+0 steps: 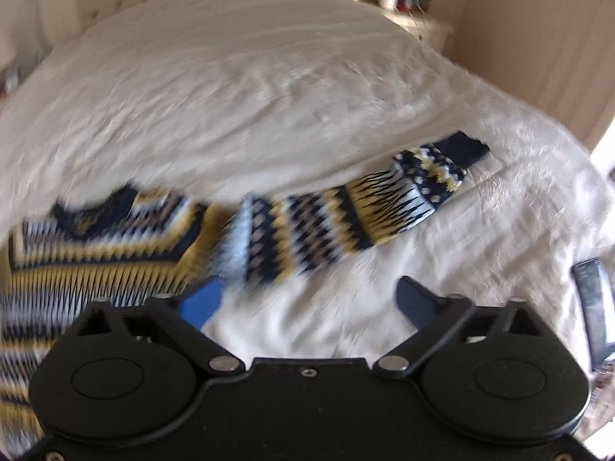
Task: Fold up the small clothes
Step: 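Reach the right gripper to the navy sleeve cuff and close on it, then lift the sleeve with the right gripper, lay it across the body, release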
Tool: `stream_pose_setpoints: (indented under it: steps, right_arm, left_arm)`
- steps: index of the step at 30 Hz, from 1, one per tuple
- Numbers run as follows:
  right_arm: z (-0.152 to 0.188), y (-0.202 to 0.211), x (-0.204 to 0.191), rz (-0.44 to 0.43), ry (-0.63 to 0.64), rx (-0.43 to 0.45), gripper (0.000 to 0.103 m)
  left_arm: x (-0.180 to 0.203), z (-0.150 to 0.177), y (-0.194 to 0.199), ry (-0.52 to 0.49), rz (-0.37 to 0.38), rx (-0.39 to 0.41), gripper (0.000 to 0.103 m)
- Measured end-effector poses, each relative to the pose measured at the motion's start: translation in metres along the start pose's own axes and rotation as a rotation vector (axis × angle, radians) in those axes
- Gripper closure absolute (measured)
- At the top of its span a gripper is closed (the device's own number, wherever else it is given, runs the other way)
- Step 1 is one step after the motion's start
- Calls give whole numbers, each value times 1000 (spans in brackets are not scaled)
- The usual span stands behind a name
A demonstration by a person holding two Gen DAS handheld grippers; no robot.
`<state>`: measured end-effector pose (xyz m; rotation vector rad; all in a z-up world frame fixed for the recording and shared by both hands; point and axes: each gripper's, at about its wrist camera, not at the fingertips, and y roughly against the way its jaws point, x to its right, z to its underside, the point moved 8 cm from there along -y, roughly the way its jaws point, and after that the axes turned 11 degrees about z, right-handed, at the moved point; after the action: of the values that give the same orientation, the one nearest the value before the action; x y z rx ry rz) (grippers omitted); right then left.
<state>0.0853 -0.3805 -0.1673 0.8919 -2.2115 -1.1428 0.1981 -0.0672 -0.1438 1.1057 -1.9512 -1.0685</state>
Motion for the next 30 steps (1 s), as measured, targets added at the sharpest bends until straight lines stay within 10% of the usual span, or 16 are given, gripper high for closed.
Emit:
stream_pose_setpoints:
  steps: [12, 21, 23, 26, 30]
  right_arm:
    - [-115, -156, 149, -27, -269, -82, 26]
    - [-118, -242, 176, -20, -415, -212, 28]
    - [-116, -249, 178, -38, -453, -205, 35]
    - [-115, -251, 177, -80, -469, -197, 85]
    - [-119, -233, 181, -177, -511, -159, 87]
  left_arm:
    - [89, -37, -4, 31, -85, 79, 46]
    - [116, -38, -16, -3, -97, 46, 46]
    - [116, -38, -17, -2, -97, 43, 46]
    - [114, -41, -14, 5, -101, 68, 46]
    - [112, -44, -10, -16, -128, 89, 46]
